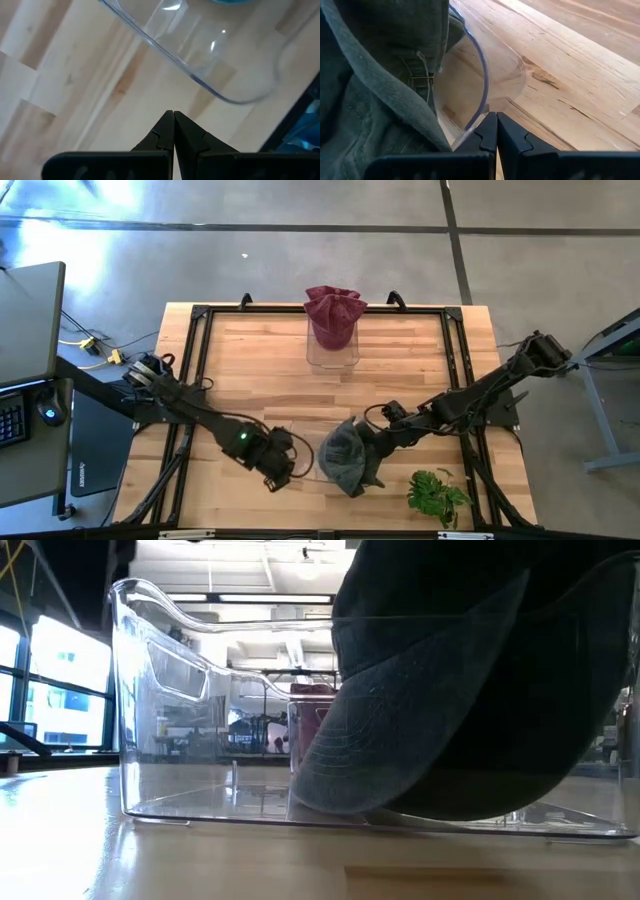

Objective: Pick & Place hat
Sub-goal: Adjust the bottom transparent bin, then return to home position

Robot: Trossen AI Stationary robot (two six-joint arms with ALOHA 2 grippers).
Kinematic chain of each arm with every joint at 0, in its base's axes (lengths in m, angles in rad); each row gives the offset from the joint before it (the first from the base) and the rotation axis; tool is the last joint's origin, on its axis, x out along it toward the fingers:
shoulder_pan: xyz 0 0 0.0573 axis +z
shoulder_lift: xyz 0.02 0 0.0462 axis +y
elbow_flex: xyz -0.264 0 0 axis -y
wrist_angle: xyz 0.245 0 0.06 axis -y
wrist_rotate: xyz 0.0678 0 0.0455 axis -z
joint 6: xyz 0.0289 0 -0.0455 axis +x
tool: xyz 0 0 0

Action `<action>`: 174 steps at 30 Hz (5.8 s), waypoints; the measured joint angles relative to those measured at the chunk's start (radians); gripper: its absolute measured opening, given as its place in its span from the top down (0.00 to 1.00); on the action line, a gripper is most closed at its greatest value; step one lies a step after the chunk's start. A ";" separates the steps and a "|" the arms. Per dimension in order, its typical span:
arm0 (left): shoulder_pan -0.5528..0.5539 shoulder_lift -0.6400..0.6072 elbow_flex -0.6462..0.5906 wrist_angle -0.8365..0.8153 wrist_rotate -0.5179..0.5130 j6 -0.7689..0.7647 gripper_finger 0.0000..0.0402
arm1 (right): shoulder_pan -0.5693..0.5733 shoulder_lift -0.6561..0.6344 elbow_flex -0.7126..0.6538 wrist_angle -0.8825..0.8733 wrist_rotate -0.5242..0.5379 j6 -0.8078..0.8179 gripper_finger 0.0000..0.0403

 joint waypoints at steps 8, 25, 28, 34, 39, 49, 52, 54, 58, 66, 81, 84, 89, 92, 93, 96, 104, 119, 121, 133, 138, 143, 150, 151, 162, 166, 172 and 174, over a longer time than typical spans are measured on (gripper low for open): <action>-0.010 -0.036 -0.002 -0.125 -0.010 -0.132 1.00 | 0.000 0.000 0.000 -0.001 0.024 -0.033 1.00; 0.434 -0.064 -0.001 0.083 -0.026 0.472 1.00 | 0.004 0.000 0.001 0.012 0.048 -0.050 1.00; 0.418 -0.063 -0.002 0.084 -0.007 0.492 1.00 | 0.012 0.000 0.001 0.016 0.048 -0.048 1.00; 0.369 -0.039 -0.073 0.150 0.018 0.463 1.00 | 0.034 0.000 0.001 0.029 0.064 -0.039 1.00; 0.328 -0.042 -0.108 0.205 0.016 0.424 1.00 | 0.050 0.000 0.002 0.028 0.084 -0.022 1.00; 0.328 -0.076 0.010 0.034 -0.022 0.461 1.00 | 0.041 -0.099 0.002 -0.057 0.116 -0.028 1.00; 0.279 -0.108 0.016 -0.001 0.051 0.465 1.00 | 0.042 -0.154 0.002 -0.122 0.114 -0.017 1.00; 0.230 -0.129 0.022 -0.004 0.100 0.437 1.00 | 0.047 -0.182 0.002 -0.170 0.109 0.004 1.00; 0.129 -0.131 0.012 -0.075 0.128 0.344 1.00 | 0.051 -0.203 0.002 -0.185 0.112 0.005 1.00; 0.097 -0.121 -0.144 0.193 0.043 0.205 1.00 | 0.051 -0.200 0.002 -0.183 0.132 -0.003 1.00; 0.112 -0.134 -0.142 0.168 -0.004 0.172 1.00 | 0.051 -0.241 0.002 -0.196 0.096 -0.057 1.00; 0.112 -0.189 -0.120 0.121 -0.026 0.154 1.00 | 0.051 -0.326 0.021 -0.213 0.120 -0.127 1.00; 0.135 -0.343 -0.118 0.095 -0.161 0.165 1.00 | 0.048 -0.536 0.037 -0.210 0.230 -0.366 1.00; 0.165 -0.448 -0.140 0.101 -0.217 0.210 1.00 | 0.055 -0.650 0.033 -0.193 0.280 -0.633 1.00; 0.174 -0.482 -0.148 0.107 -0.230 0.228 1.00 | 0.062 -0.681 0.024 -0.167 0.285 -0.731 1.00; 0.195 -0.583 -0.180 0.128 -0.256 0.260 1.00 | 0.085 -0.773 -0.039 -0.014 0.298 -0.985 1.00; 0.197 -0.718 -0.225 0.166 -0.330 0.235 1.00 | 0.073 -1.045 -0.404 0.476 0.315 -1.321 1.00; 0.197 -0.724 -0.225 0.170 -0.329 0.185 1.00 | -0.154 -1.332 -0.727 0.622 0.267 -1.491 1.00; 0.197 -0.724 -0.225 0.170 -0.330 0.180 1.00 | -0.198 -1.332 -0.727 0.610 0.230 -1.491 1.00; 0.197 -0.724 -0.225 0.165 -0.333 0.181 1.00 | -0.531 -1.333 -0.727 0.410 -0.121 -1.325 1.00; 0.197 -0.736 -0.225 0.165 -0.330 0.220 1.00 | -0.616 -1.332 -0.727 0.382 -0.222 -1.303 1.00; 0.198 -0.757 -0.225 0.165 -0.330 0.293 1.00 | -0.659 -1.334 -0.727 0.379 -0.217 -1.300 1.00; 0.198 -0.914 -0.381 0.331 -0.345 0.404 1.00 | -0.661 -1.324 -0.727 0.370 -0.160 -1.284 1.00; 0.198 -0.956 -0.428 0.372 -0.350 0.418 1.00 | -0.661 -1.324 -0.727 0.370 -0.155 -1.284 1.00; 0.198 -1.479 -0.909 0.685 -0.335 0.712 1.00 | -0.661 -1.323 -0.727 0.369 -0.133 -1.284 1.00; 0.198 -1.658 -1.020 0.702 -0.290 0.722 1.00 | -0.661 -1.323 -0.727 0.369 -0.131 -1.284 1.00; 0.198 -1.720 -1.090 0.741 -0.155 0.758 1.00 | -0.661 -1.321 -0.727 0.369 -0.131 -1.284 1.00; 0.197 -1.699 -1.120 0.837 -0.104 0.768 1.00 | -0.661 -1.320 -0.727 0.370 -0.130 -1.284 1.00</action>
